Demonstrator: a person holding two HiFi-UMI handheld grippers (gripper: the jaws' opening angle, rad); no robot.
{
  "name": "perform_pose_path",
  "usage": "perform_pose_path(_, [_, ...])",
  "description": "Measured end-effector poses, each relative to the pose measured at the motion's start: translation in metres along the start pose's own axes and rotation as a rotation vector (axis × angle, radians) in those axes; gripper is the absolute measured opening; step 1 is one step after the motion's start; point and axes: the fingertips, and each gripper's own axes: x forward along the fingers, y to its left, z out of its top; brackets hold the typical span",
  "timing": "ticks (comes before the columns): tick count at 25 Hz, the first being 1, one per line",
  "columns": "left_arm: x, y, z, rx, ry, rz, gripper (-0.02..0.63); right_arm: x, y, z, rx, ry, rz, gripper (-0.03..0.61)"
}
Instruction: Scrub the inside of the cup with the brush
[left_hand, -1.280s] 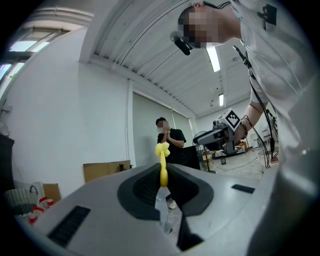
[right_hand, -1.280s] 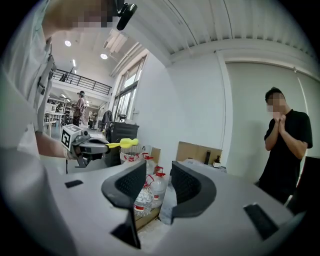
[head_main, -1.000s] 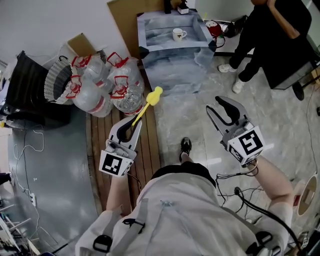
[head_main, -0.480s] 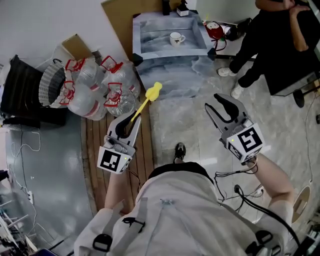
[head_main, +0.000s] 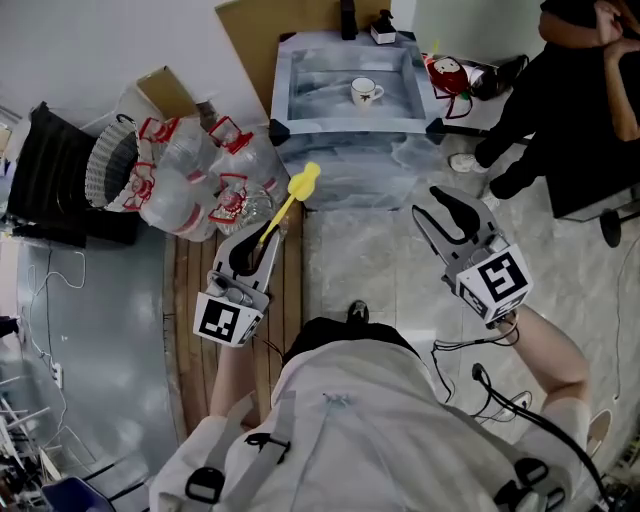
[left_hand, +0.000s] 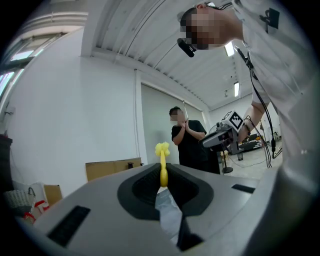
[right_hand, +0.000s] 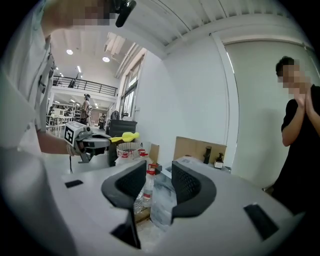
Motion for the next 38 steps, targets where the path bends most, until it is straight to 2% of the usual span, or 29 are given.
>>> perform_pose_path(7, [0.018, 0.01, 0.0, 0.013, -0.004, 0.04, 0.038, 0.016, -0.017, -0.008, -0.001, 0.013, 0.042, 0.164])
perform_pose_path(12, [0.021, 0.015, -0.004, 0.007, -0.004, 0.044, 0.038, 0.024, -0.023, -0.009, 0.004, 0.019, 0.041, 0.166])
perform_pose_path(21, [0.048, 0.038, -0.021, -0.01, -0.011, 0.022, 0.038, 0.04, -0.047, -0.013, 0.008, 0.031, -0.011, 0.166])
perform_pose_path(32, [0.11, 0.11, -0.04, -0.028, -0.003, -0.037, 0.038, 0.106, -0.093, 0.0, 0.025, 0.044, -0.05, 0.166])
perform_pose_path(38, [0.157, 0.152, -0.054, -0.035, 0.012, -0.102, 0.038, 0.153, -0.118, 0.005, 0.05, 0.071, -0.073, 0.166])
